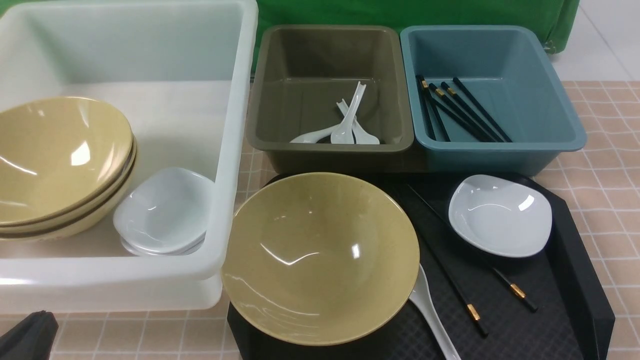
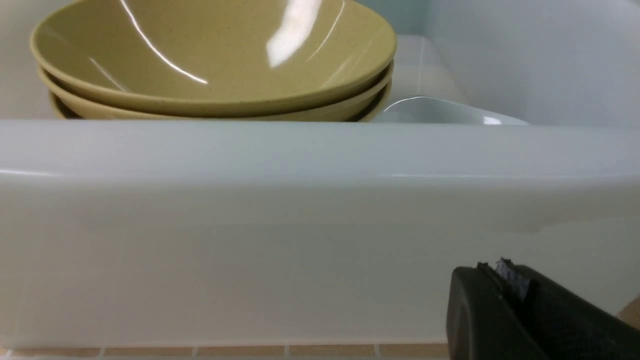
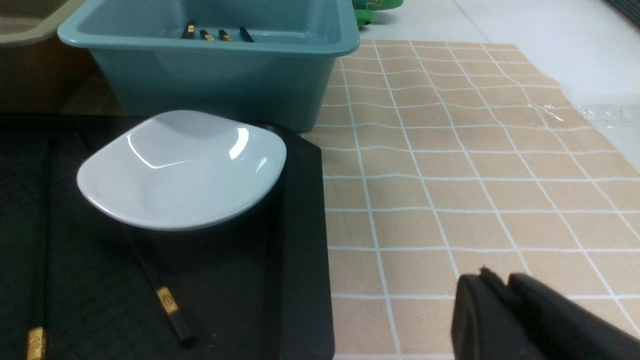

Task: On brown table put chopsticks spoon bowls plates into blue grey white boxes.
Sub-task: 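Grasp the large bowl on the tray by its rim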

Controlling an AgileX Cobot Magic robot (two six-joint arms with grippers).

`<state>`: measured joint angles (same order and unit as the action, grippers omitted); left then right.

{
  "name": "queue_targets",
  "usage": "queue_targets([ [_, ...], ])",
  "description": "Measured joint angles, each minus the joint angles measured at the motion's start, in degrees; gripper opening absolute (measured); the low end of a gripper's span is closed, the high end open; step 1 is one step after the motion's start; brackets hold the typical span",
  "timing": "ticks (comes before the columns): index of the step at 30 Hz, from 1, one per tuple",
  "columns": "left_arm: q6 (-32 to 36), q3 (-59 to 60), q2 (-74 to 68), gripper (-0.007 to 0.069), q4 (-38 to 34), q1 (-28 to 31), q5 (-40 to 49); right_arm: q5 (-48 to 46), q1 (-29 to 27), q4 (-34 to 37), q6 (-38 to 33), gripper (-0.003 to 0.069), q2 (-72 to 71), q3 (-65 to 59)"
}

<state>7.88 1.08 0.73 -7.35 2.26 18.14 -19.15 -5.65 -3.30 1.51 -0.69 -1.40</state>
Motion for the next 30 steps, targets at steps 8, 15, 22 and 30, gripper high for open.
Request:
queue_targets([
  [8,0.0,0.0,0.0,0.0006,0.18,0.0,-12.18,12.08,0.0,-0.35,0.0,0.0114,0.0,-0.3],
  [15,0.0,0.0,0.0,0.0006,-0.01,0.0,-33.44,34.32,0.0,-0.41,0.0,0.0121,0.0,-0.3],
  [22,-3.57,0.0,0.0,0.0006,-0.01,0.0,-42.44,45.82,0.0,-0.45,11.35,0.0128,0.0,-0.3],
  [30,-27.57,-1.53,0.0,0.0006,1.4,0.0,-47.13,48.95,0.0,-0.47,23.96,0.0127,0.0,-0.01],
])
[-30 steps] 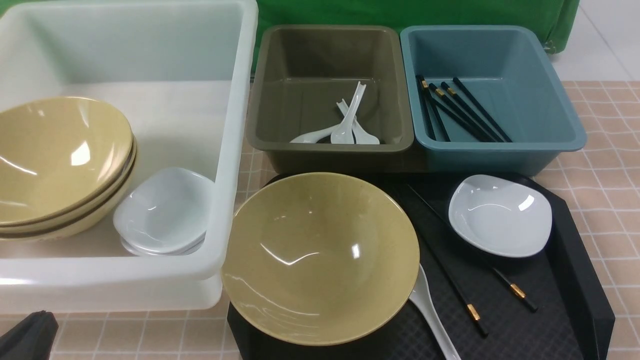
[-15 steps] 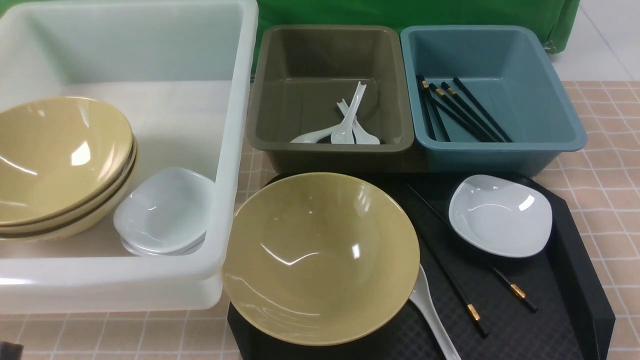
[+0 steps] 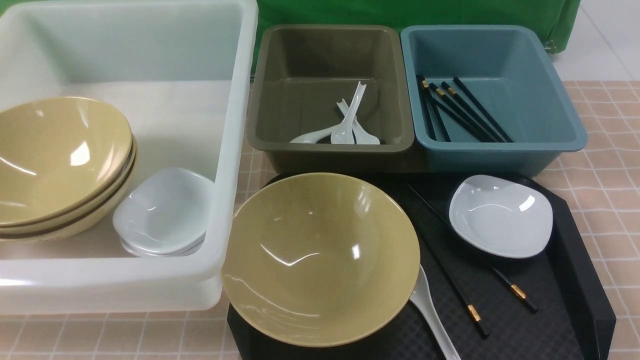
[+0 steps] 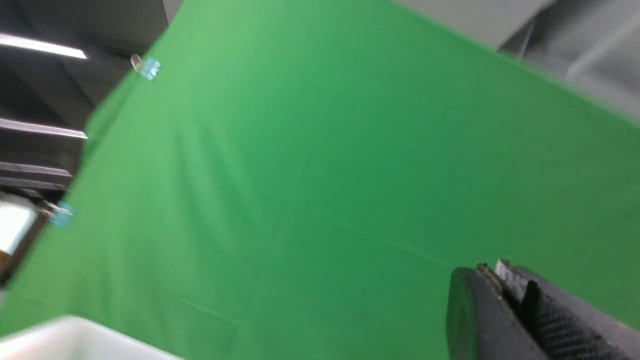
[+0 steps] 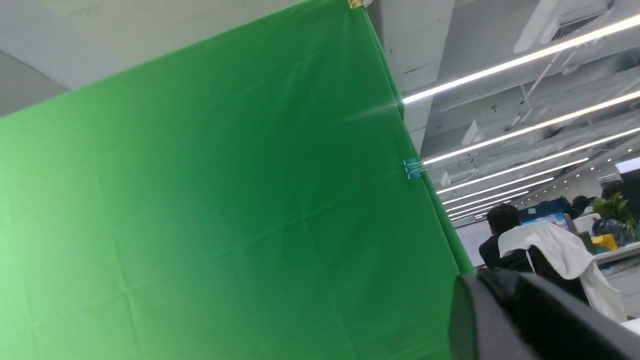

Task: On brown table put chopsticks spoon bowls plates into blue grey white boxes.
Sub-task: 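Grasp the large bowl on the tray by its rim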

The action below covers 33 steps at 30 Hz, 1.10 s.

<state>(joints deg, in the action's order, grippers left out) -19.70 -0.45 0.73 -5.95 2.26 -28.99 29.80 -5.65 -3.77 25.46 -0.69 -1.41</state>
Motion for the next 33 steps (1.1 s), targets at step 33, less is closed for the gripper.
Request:
queue_targets([
  [33,4.22,-58.48,-61.81,0.0006,9.32,-26.18,67.53,-69.65,13.46,5.88,-37.12,0.0035,39.56,30.4],
])
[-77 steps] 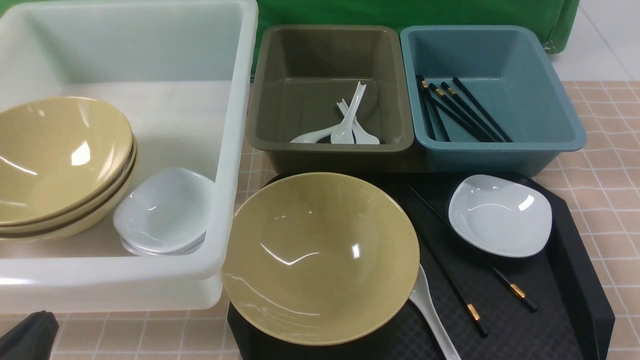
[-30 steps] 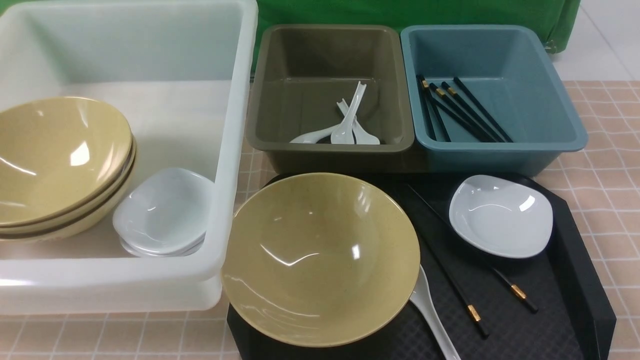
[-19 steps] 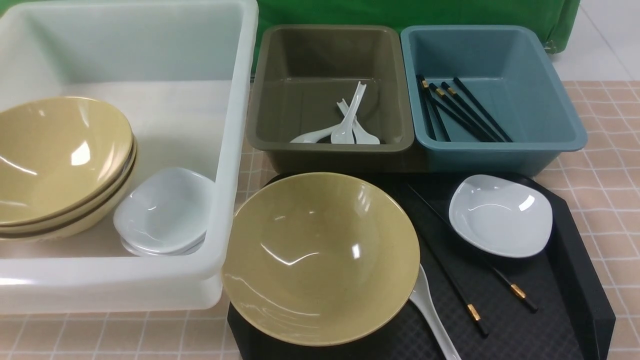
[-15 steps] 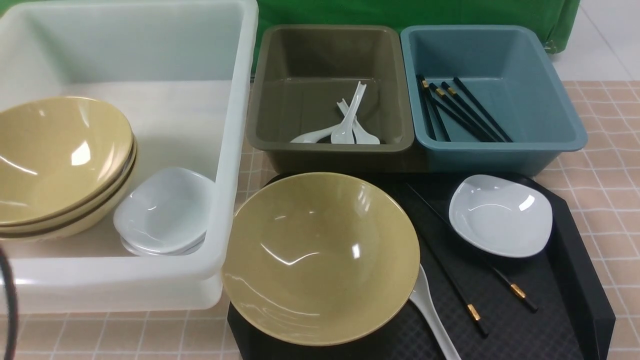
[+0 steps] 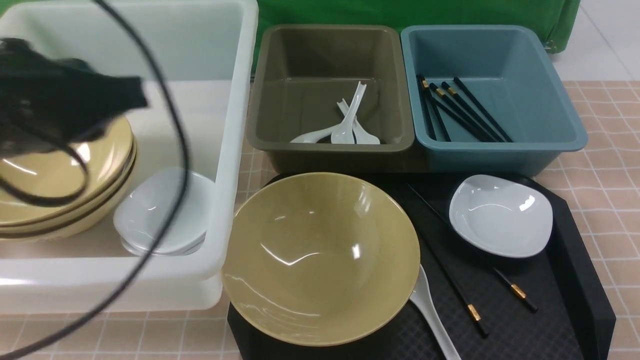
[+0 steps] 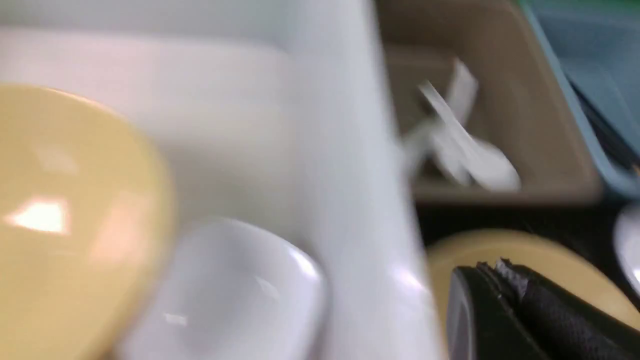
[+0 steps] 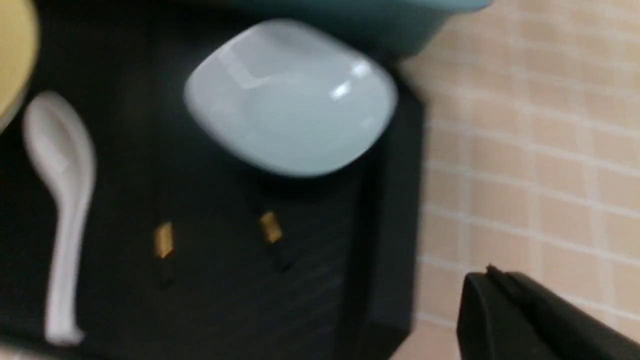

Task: On brown table put chopsticks spoon bowls plates into blue grey white boxes.
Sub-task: 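Grasp the large bowl on the tray by its rim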

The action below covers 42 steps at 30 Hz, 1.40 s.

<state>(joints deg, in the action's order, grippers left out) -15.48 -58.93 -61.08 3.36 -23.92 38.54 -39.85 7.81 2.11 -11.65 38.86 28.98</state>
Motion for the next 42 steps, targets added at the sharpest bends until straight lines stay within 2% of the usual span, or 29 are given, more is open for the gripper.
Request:
queue_targets([
  [1,0.0,-0.28,-0.47,0.0006,-0.68,0.0,0.32,-0.52,0.31,0.58,-0.8,0.0036,0.37,0.0],
  [2,5.65,-2.45,-4.4,0.0006,-6.14,-3.46,2.37,-1.89,2.6,4.7,-6.44,0.0036,2.87,0.0],
  [5,13.5,-5.47,-10.98,0.0006,-14.13,-7.79,5.68,-2.23,6.1,10.1,-17.3,0.0036,6.73,0.0],
  [8,19.49,-9.08,-19.12,0.0006,-21.2,-10.71,7.88,0.59,8.77,13.02,-22.62,0.0036,8.54,0.0],
  [13,23.11,-14.01,-30.11,0.0006,-25.84,-13.78,7.98,7.16,10.02,13.78,-23.04,0.0036,9.19,0.0],
  [21,23.38,-15.4,-43.49,0.0006,-27.22,-18.3,6.83,8.32,10.02,13.9,-22.51,0.0036,9.24,0.0],
  [26,24.03,-16.17,-46.51,0.0006,-30.16,-20.59,6.62,8.38,10.02,13.9,-21.86,0.0036,9.24,0.0],
  [27,25.49,-17.21,-47.14,0.0006,-32.68,-21.64,7.58,8.37,10.02,13.95,-21.62,0.0038,9.24,0.0],
  [32,30.8,-22.38,-47.26,0.0006,-36.06,-23.04,11.95,8.64,10.02,13.95,-21.56,0.004,9.24,0.0],
  [36,30.94,-27.04,-47.21,0.0006,-35.76,-22.77,13.79,8.68,10.02,13.95,-21.56,0.0041,9.24,0.0],
  [42,29.99,-32.35,-46.64,0.0006,-27.75,-22.65,19.63,8.68,10.02,13.95,-21.28,0.0043,9.24,0.0],
])
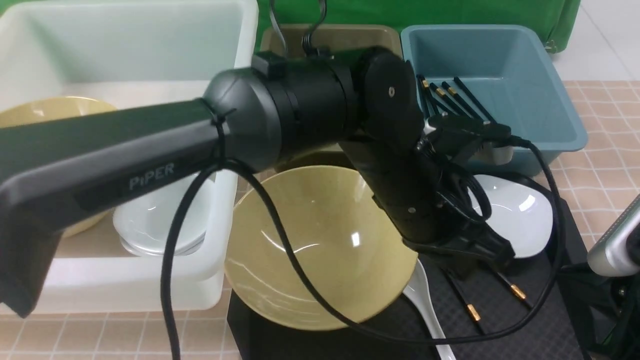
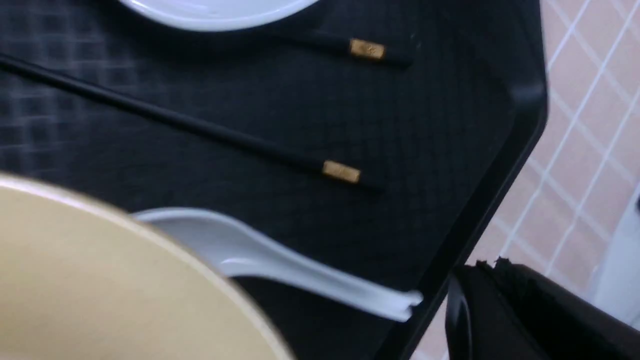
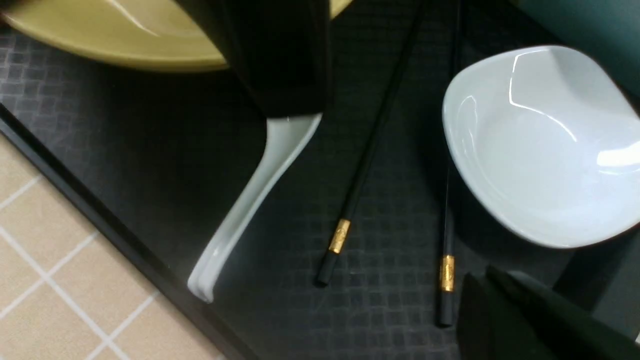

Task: On brown table put chopsticks spoon bowls plates into blue grey white boxes.
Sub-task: 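Grasp the large bowl on the tray by its rim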

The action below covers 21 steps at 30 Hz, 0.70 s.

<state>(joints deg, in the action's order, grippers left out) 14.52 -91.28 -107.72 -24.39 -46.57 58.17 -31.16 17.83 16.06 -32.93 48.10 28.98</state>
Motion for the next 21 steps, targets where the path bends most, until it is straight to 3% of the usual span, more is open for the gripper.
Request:
queue_targets([
  [6,-9.56,-0.1,1.12,0.0006,19.97,0.0,2.97,0.02,0.0,0.0,0.37,0.0047,0.0,0.0],
  [12,-19.87,3.39,-1.77,0.0006,31.73,0.14,1.29,0.02,0.0,0.0,1.32,0.0048,0.0,0.0],
  [17,-20.27,4.23,-5.33,0.0006,31.6,0.14,-1.89,0.02,0.0,0.0,1.69,0.0048,0.0,0.0],
  [21,-14.02,4.23,-5.92,0.0006,22.98,0.14,-5.2,0.02,0.0,0.0,1.69,0.005,0.0,0.0],
])
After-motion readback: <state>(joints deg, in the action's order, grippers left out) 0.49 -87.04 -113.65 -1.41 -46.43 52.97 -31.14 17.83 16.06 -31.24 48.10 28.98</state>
